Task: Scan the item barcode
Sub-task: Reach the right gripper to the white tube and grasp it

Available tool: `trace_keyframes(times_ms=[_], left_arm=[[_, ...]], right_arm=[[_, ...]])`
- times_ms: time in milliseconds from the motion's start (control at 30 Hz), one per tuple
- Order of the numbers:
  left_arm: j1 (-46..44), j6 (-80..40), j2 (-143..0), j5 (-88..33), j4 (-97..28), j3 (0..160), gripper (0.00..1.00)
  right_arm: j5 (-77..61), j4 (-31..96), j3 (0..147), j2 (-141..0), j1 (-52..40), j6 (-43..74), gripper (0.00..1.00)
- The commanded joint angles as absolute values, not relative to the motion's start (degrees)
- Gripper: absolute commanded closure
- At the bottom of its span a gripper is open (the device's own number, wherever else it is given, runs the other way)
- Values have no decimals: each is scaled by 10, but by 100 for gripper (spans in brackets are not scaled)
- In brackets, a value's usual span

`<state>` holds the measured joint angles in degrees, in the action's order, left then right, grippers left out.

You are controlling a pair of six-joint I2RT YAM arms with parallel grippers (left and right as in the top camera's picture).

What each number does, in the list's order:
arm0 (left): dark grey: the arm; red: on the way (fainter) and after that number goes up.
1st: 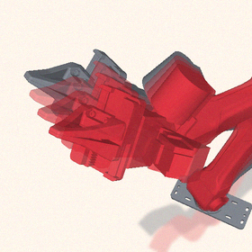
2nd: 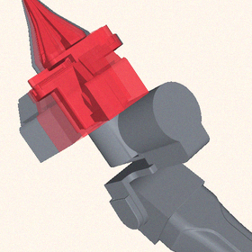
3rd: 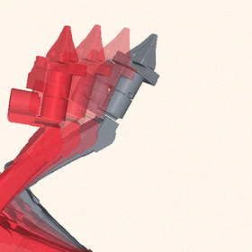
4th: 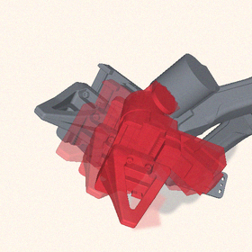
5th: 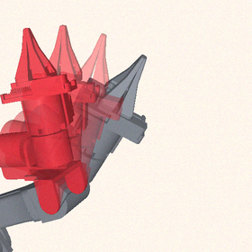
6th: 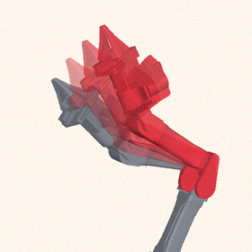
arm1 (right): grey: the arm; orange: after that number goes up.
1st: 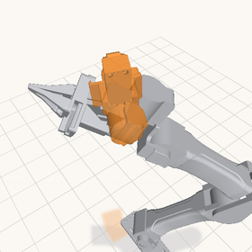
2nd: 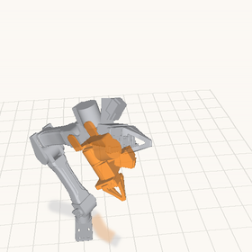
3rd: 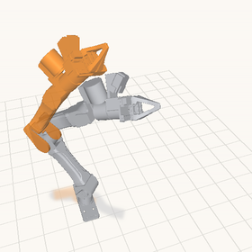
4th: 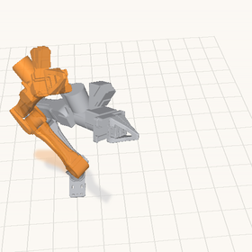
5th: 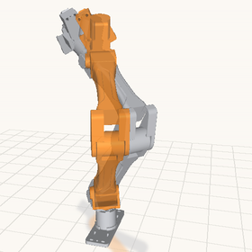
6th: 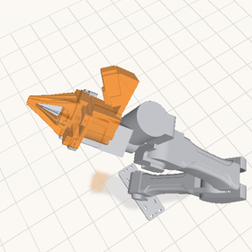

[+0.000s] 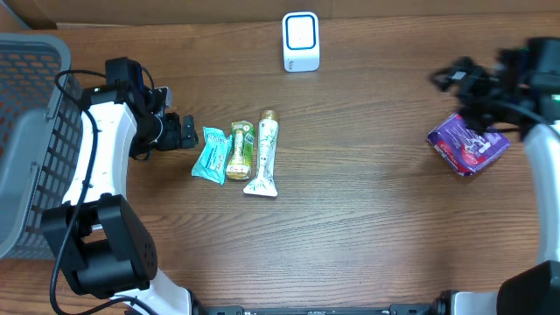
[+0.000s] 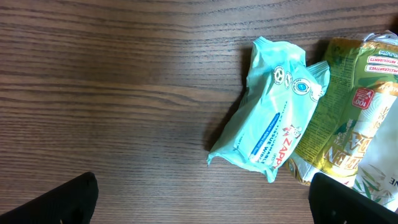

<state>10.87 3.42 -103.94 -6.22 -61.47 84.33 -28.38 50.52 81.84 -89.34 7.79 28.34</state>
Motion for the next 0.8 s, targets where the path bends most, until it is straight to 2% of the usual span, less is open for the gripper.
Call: trace_keyframes(times_ms=[0,67,233,533,767], left_arm=[[105,45,-1028,-62,-614,841,1],[105,45,-1028,-62,-614,841,1],[105,45,-1028,-62,-614,841,0],[105,45,-1028,-62,-614,841,1],[105,45,-1028,-62,-614,841,0]], right_arm=[[-355,464,806,-905,-20,263,0],[-328,433,802,-933,-103,263,0],[-247,390,802,-1004,-218,288,2],[-140,347,825,-1100,-336,304,25],[-48,365,894,-1171,-408,295,29]])
